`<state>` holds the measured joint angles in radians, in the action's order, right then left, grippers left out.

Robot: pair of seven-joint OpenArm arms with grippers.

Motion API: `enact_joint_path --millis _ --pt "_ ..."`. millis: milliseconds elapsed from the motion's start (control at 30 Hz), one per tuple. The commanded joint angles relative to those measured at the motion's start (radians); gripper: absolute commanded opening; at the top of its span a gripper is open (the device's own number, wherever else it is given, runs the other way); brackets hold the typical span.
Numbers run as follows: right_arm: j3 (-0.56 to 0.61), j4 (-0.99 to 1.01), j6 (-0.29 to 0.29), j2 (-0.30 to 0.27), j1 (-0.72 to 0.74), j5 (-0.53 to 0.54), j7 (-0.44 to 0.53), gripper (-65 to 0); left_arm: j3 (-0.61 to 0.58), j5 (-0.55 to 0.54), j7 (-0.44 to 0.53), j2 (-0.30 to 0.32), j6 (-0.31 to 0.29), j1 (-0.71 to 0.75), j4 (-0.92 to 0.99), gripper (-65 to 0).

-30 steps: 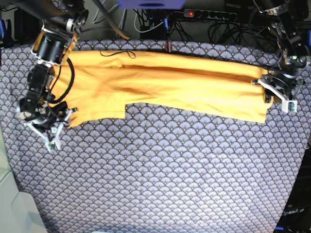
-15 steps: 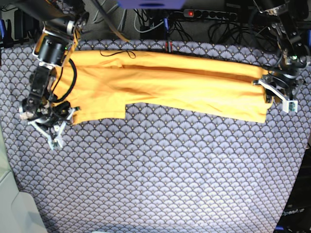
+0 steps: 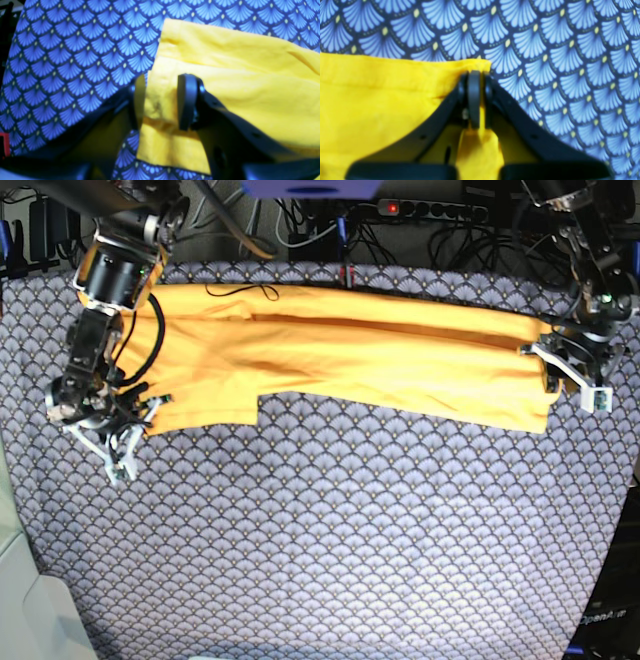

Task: Fold the T-shirt properly
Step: 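Move the right gripper to the folded shirt's end and grasp it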

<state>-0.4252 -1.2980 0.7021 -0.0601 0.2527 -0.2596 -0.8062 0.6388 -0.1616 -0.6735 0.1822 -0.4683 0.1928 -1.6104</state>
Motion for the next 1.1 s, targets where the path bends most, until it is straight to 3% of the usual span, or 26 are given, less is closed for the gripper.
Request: enact_joint_path --millis 0,400,767,900,1067 --pt "-0.001 -0.048 -0.004 -0.020 0.024 0.007 0.014 -65.0 0.002 -0.006 0.024 0.010 0.000 -0.005 -0.021 -43.6" --pt "0.013 -0.285 -0.004 -0.019 -0.112 0.013 -0.009 -65.0 0.003 -0.006 0.024 0.010 0.000 -0.003 -0.020 -43.6" --pt "0.033 -0.573 -0.004 0.016 -0.361 0.018 0.001 -65.0 0.002 -0.006 0.024 0.012 0.000 -0.002 -0.012 -43.6" --pt "0.033 -0.630 -0.004 0.010 -0.456 0.096 0.046 -65.0 0.003 -0.006 0.024 0.012 0.000 -0.002 -0.011 -43.6" --pt "0.033 -0.641 -0.004 0.013 -0.548 0.101 0.118 -65.0 -0.001 0.066 0.024 0.004 -0.004 -0.002 -0.011 -43.6"
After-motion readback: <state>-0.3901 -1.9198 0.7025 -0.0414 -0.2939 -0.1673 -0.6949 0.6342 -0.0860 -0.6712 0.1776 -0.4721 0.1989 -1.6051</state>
